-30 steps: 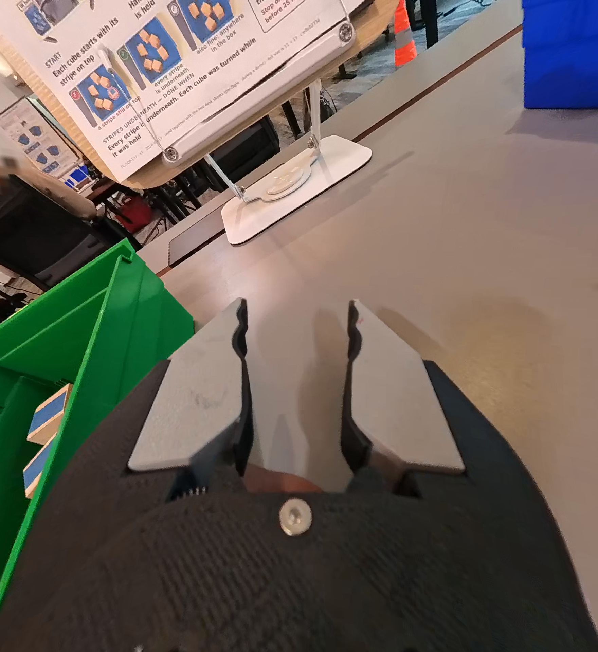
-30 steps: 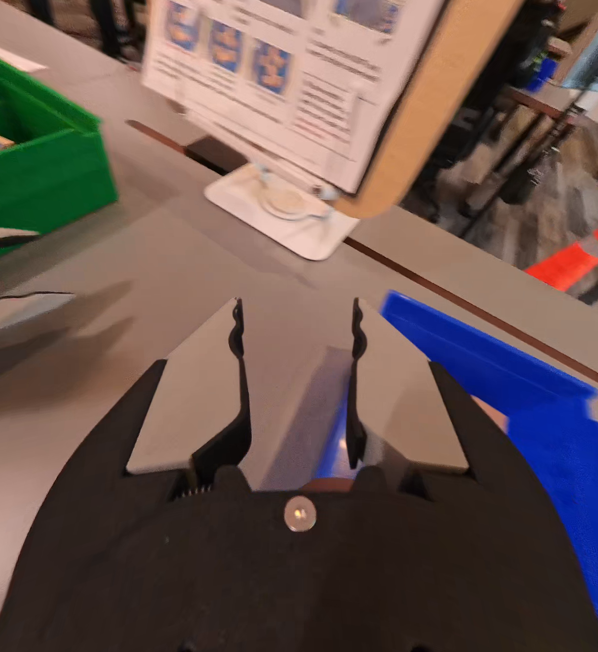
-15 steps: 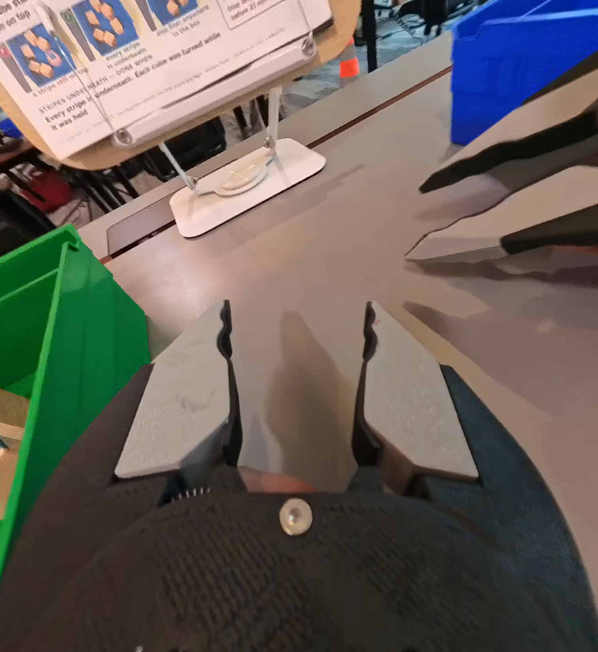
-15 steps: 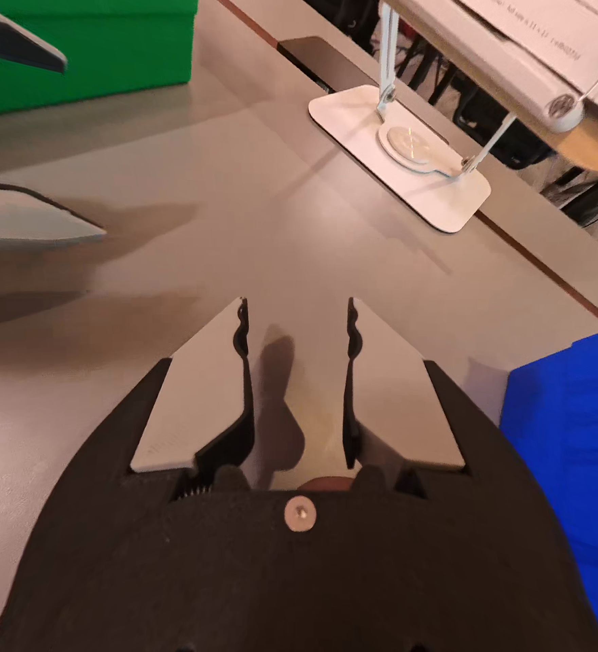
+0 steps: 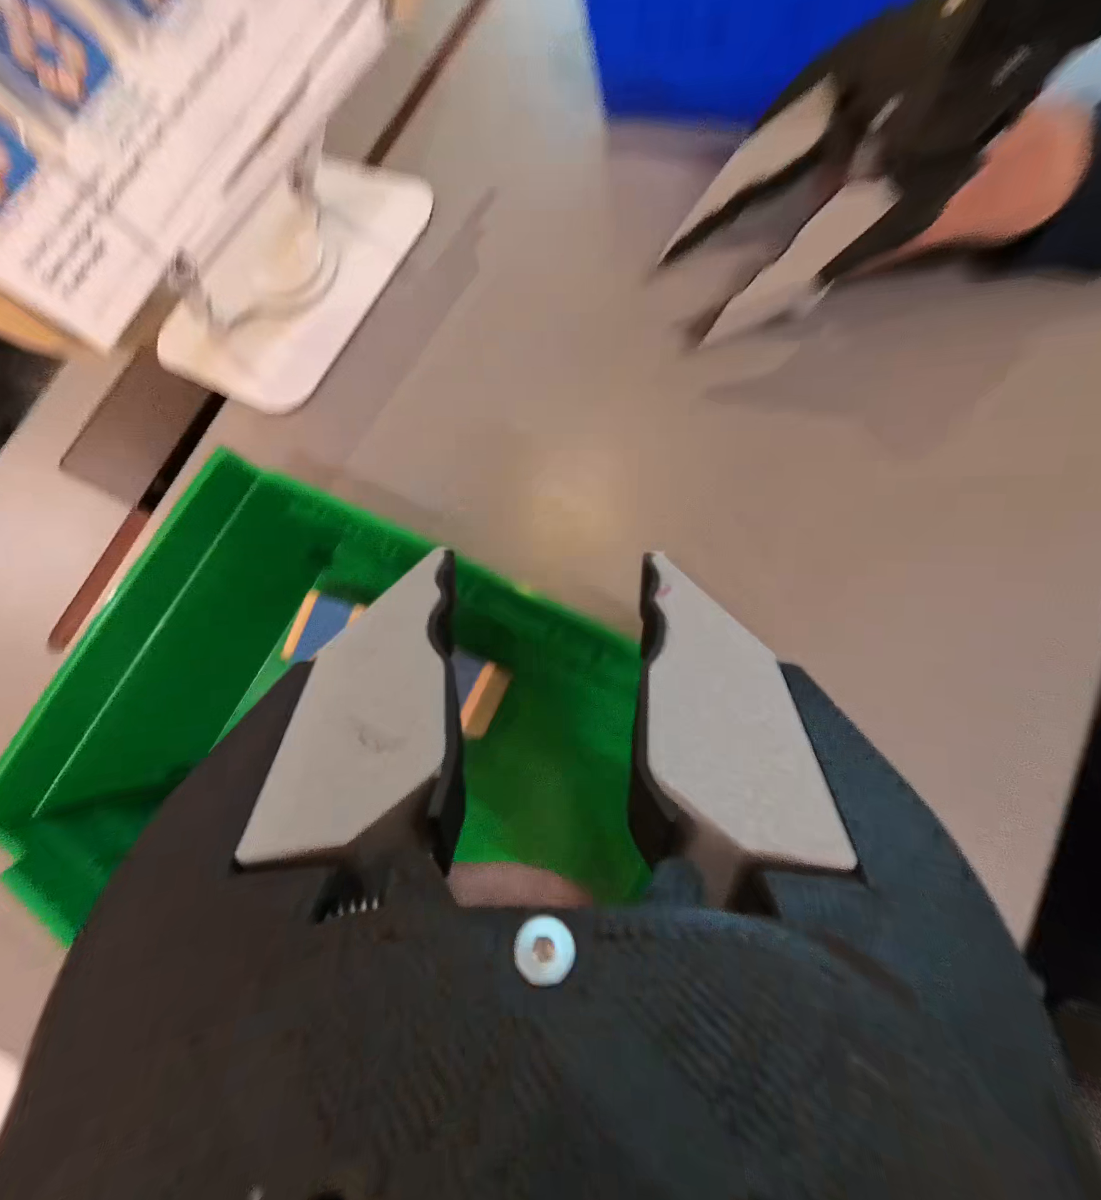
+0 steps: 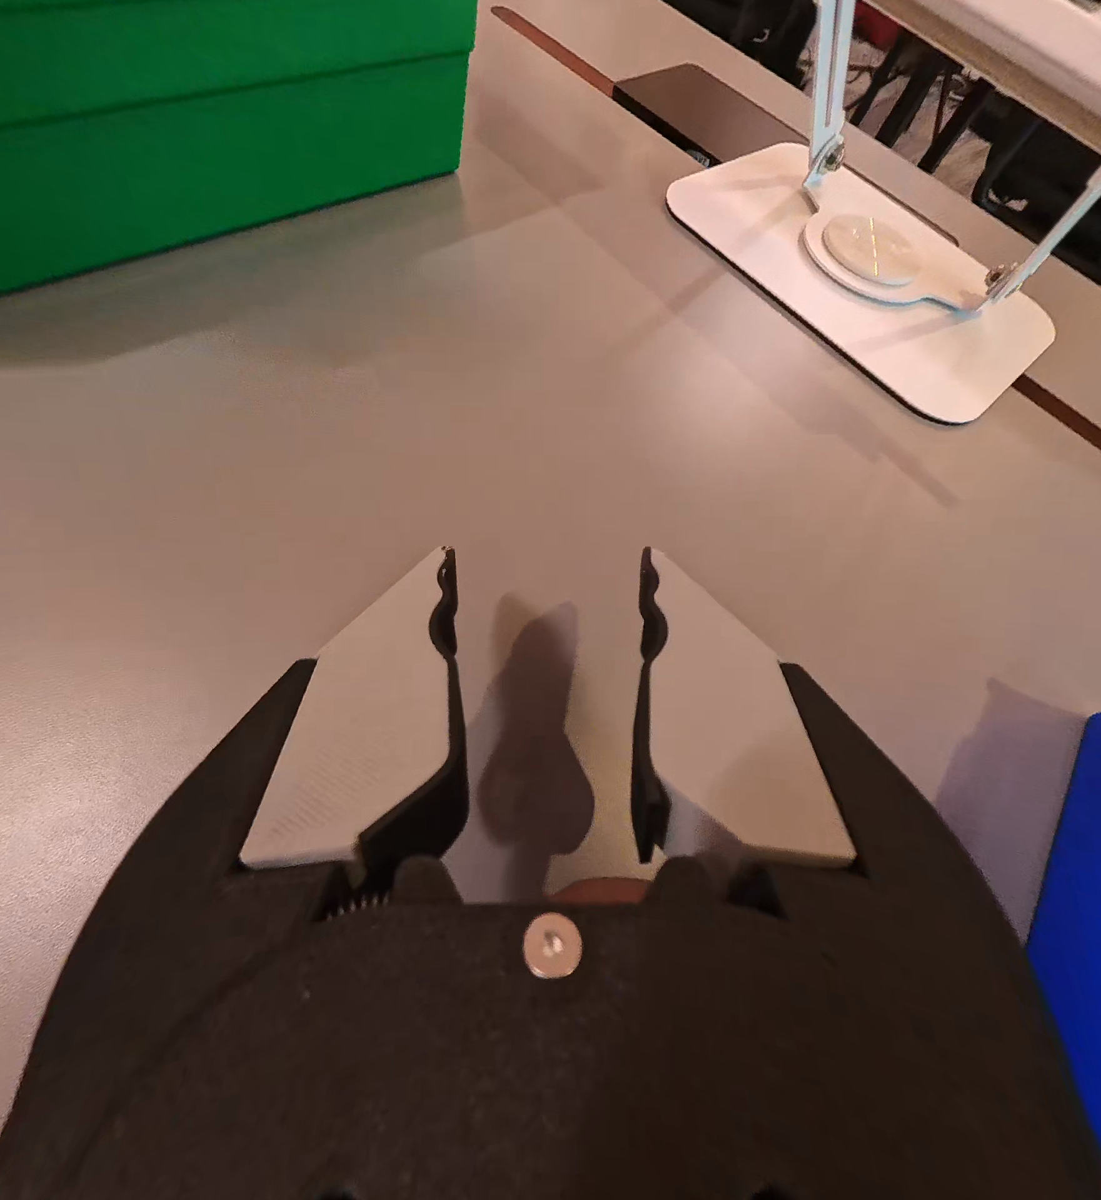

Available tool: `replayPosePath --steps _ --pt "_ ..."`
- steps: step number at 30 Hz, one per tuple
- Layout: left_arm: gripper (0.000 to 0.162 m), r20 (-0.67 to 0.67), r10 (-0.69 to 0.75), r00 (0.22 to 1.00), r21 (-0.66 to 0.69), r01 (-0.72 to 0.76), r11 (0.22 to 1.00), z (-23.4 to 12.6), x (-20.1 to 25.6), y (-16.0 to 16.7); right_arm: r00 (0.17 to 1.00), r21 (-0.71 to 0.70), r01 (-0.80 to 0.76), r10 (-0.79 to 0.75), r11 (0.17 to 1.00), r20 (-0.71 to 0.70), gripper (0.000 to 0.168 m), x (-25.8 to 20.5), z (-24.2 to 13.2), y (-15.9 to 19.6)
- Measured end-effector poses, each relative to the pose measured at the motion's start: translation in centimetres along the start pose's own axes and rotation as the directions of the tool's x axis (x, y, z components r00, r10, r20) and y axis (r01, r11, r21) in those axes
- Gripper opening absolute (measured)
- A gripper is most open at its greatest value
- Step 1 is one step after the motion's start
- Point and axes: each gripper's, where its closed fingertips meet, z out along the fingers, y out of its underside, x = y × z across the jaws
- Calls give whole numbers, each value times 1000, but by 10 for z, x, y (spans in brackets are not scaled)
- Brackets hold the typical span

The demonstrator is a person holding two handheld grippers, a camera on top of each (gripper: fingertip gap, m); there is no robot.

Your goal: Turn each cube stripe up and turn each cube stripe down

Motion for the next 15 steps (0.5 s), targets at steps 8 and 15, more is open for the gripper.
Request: replayPosePath --steps 8,15 --pt "45 -33 245 969 -295 -244 924 41 -46 75 1000 -18 -2 2 1000 17 54 -3 5 5" --pt "49 -154 210 966 -419 -256 871 63 -52 103 999 -8 -16 16 1000 33 53 -6 4 2"
